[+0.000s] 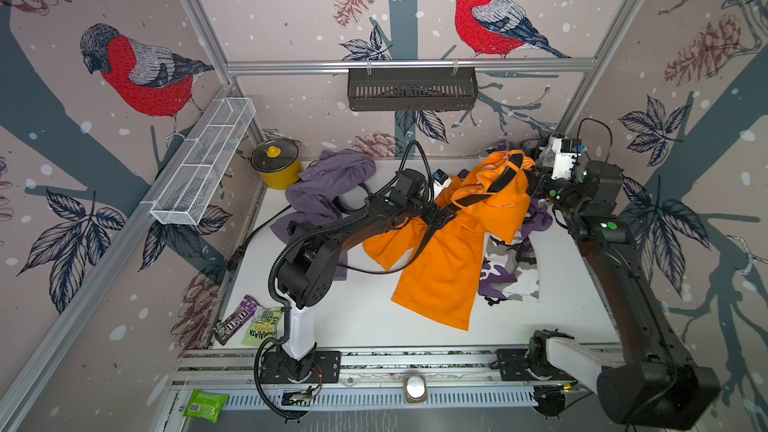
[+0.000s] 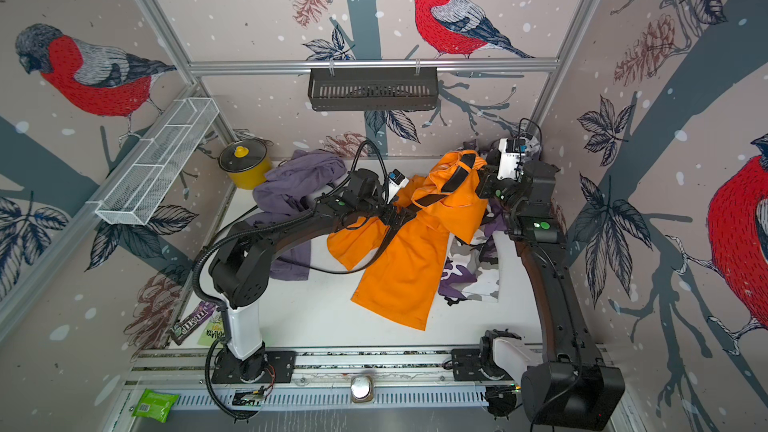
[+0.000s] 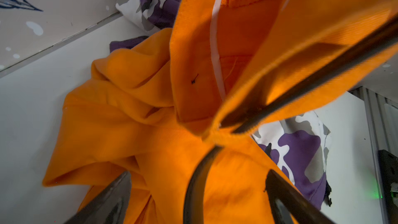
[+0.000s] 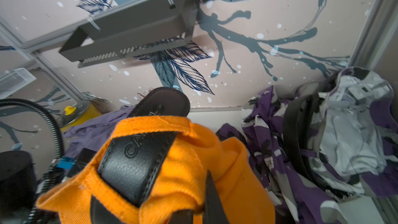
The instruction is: Remove the belt from the trousers
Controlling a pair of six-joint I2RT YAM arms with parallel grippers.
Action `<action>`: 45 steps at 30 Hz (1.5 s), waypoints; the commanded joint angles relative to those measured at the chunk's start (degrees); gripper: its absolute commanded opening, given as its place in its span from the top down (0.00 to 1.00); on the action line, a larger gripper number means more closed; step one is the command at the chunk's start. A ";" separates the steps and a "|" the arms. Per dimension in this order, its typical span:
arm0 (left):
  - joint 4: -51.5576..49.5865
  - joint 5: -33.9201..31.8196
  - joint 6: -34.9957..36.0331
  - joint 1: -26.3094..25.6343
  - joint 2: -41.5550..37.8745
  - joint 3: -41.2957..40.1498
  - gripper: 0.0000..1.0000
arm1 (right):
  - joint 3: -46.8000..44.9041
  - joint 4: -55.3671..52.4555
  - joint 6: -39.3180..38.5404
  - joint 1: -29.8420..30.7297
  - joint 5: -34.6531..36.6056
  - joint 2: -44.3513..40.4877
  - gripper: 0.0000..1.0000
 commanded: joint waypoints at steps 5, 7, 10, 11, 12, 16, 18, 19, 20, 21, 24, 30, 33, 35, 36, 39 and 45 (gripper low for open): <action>3.62 4.66 1.75 -0.07 0.37 -1.04 0.04 | 2.84 3.92 1.76 -0.14 -6.07 -1.41 1.00; 5.01 5.57 1.03 -0.07 -0.02 -1.93 0.11 | 3.00 4.29 2.29 -0.22 -6.42 -1.46 1.00; 6.77 9.49 -0.49 -0.09 -0.99 -2.94 0.57 | 3.50 2.83 1.80 -0.23 -4.52 -1.02 1.00; 6.87 10.42 -1.32 -0.09 -1.73 -3.69 0.80 | 3.57 2.30 1.44 -0.60 -3.34 -0.83 1.00; 7.62 11.03 -2.00 -0.07 -2.81 -5.10 0.91 | 3.48 1.94 1.34 -1.32 -2.32 -0.68 1.00; 9.48 11.76 -2.57 -0.09 -8.96 -12.12 1.00 | 3.22 2.10 1.14 -4.42 -0.20 0.84 1.00; 6.70 12.03 -0.96 -0.01 -11.85 -13.99 1.00 | 3.20 2.58 0.63 -5.25 1.65 2.11 1.00; 4.62 11.61 0.01 0.07 -12.97 -14.34 1.00 | 3.28 2.95 0.41 -5.60 2.41 2.69 1.00; 1.66 11.33 1.69 0.32 -14.23 -14.35 1.00 | 3.53 3.31 0.18 -6.00 3.24 3.33 1.00; -0.62 11.11 2.96 0.86 -15.35 -14.59 1.00 | 3.98 3.45 0.08 -6.44 4.41 3.89 1.00; -5.47 10.01 3.61 4.50 -17.68 -16.00 1.00 | 4.57 3.67 0.60 -8.44 6.99 5.02 1.00; -16.16 1.84 4.68 11.00 -16.18 -16.33 1.00 | 2.54 6.82 3.68 -12.09 9.52 4.81 1.00; -19.21 -5.77 3.80 11.69 -14.49 -16.02 1.00 | 2.31 7.44 4.14 -12.82 11.42 4.76 1.00; -20.32 -7.09 2.98 12.73 -13.35 -16.22 1.00 | 1.99 8.05 4.71 -13.83 13.10 4.29 1.00; -19.95 -7.99 1.99 13.19 -13.35 -16.91 1.00 | 1.64 8.71 5.33 -14.78 13.26 4.06 1.00; -18.65 -9.49 0.94 13.63 -15.19 -18.99 1.00 | 2.04 8.87 5.99 -15.73 12.37 4.67 1.00; -18.69 -17.35 0.82 13.89 -22.14 -20.28 1.00 | -1.62 5.71 5.57 -12.05 9.83 4.43 1.00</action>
